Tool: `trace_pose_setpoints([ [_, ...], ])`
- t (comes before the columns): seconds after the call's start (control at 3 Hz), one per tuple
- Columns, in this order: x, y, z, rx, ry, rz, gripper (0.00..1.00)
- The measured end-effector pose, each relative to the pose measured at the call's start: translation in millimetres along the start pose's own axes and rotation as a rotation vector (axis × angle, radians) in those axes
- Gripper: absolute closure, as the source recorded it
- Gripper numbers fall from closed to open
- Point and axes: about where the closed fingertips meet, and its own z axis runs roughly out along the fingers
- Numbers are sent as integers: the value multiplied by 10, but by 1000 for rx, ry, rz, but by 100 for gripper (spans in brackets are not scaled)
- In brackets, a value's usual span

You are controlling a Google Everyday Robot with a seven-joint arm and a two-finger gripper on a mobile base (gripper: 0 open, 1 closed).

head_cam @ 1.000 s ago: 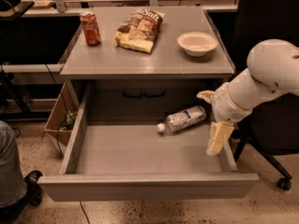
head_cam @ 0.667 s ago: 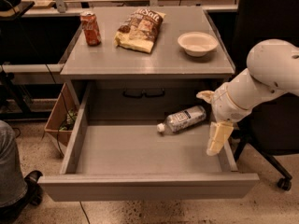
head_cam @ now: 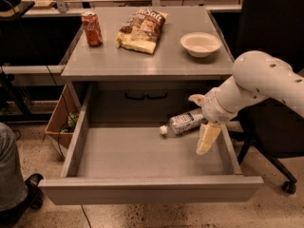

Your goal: Pick blue plastic bottle from top drawer and place on counter

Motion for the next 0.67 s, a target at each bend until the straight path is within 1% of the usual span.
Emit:
trace_pose_setpoints([
  [0.33,103,-118,250,14,-12,4,0],
  [0.67,243,-253,480,31,-29,30,0],
])
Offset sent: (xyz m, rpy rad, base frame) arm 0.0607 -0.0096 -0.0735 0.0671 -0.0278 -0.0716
